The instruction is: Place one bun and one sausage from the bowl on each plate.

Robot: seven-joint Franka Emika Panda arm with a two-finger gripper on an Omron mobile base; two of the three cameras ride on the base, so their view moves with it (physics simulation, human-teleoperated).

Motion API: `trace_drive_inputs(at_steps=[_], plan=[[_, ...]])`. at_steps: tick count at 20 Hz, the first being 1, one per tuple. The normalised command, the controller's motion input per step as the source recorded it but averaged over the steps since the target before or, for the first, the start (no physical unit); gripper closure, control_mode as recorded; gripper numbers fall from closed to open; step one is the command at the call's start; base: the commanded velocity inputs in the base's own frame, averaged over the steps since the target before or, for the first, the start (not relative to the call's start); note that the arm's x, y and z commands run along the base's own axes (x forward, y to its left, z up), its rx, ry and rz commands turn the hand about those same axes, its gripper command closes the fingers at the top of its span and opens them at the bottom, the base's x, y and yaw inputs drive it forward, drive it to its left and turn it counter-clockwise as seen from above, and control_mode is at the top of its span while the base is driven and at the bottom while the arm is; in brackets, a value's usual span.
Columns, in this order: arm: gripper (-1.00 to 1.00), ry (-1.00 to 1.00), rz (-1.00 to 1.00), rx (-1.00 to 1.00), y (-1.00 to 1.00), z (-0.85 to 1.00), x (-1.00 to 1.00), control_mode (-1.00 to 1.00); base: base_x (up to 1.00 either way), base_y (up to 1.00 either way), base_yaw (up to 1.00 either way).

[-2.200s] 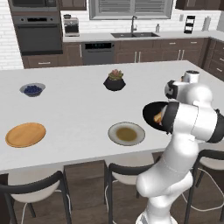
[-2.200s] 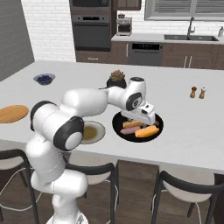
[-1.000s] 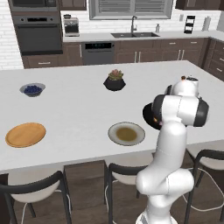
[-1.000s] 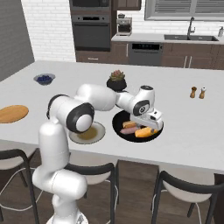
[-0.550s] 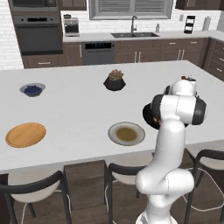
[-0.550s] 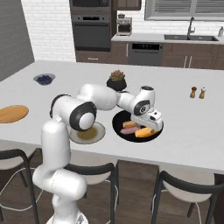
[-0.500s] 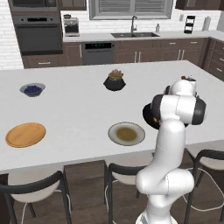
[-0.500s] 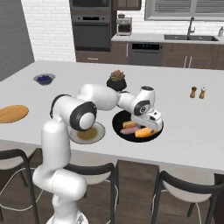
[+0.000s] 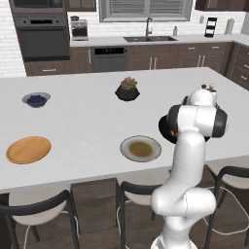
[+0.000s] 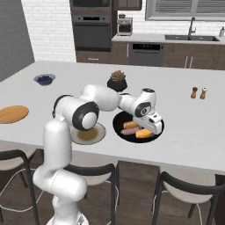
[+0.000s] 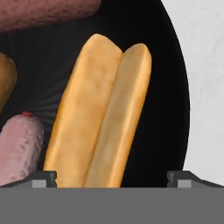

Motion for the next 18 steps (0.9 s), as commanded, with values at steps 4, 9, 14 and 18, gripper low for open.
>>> trace_drive_inputs(at_steps=[4, 9, 14, 18], plan=[[-1.00, 0.00, -0.06, 0.00, 0.05, -0.03, 0.21, -1.00, 0.00, 0.00, 0.00], [-1.00, 0.02, -0.04, 0.00, 0.08, -0.07, 0.18, -1.00, 0.00, 0.00, 0.00], [-1.00, 0.04, -0.01, 0.00, -0.02, -0.20, 0.01, -1.00, 0.00, 0.00, 0.00], [-1.00, 0.05, 0.00, 0.00, 0.00, -0.15, 0.00, -1.00, 0.00, 0.00, 0.00]])
